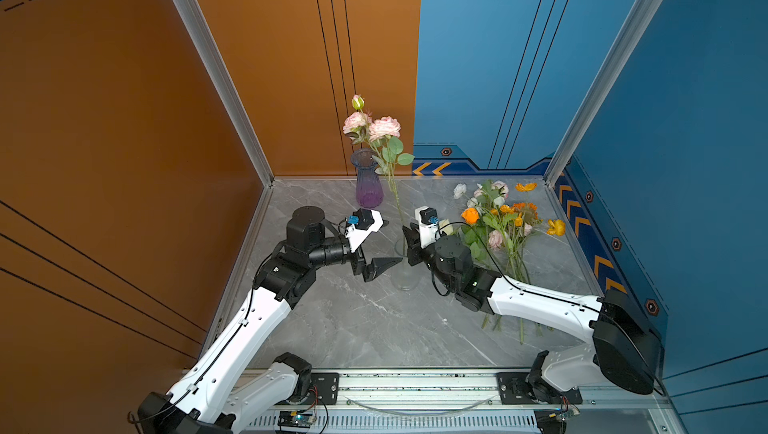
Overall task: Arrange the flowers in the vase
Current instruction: 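Lower the pink rose stems into the clear glass vase with the right gripper, then open the right gripper and move it back to the flower pile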
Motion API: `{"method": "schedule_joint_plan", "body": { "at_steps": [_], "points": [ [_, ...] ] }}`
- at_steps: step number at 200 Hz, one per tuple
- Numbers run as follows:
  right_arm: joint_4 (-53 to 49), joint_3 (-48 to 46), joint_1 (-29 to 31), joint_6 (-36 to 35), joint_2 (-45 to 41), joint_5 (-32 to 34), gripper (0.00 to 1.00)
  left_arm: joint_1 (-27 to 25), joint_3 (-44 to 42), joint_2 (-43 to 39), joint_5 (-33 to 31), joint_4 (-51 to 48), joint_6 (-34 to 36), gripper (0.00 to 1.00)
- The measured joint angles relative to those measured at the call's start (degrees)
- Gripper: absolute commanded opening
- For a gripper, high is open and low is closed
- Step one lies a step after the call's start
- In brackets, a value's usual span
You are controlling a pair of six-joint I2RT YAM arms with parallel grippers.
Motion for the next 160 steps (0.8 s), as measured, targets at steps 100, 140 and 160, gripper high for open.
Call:
{"method": "schedule_joint_plan", "body": {
  "at_steps": [100,140,160],
  "points": [
    [-2.7,0.0,0.0,-0.1,-0.4,0.0,0.50,-0.1,0.0,0.0,0.4,0.0,0.0,0.98],
    [-6.3,-0.4,-0.4,0.2,-5.4,1.6,0.76,-2.3,0.0,0.2,0.3,0.0,0.0,0.98],
    [-9.6,-1.5,-2.1,0.9,-10.8,2.7,0.78,-5.1,0.0,0.9,-0.3,0.0,0.0,0.98]
  ]
}}
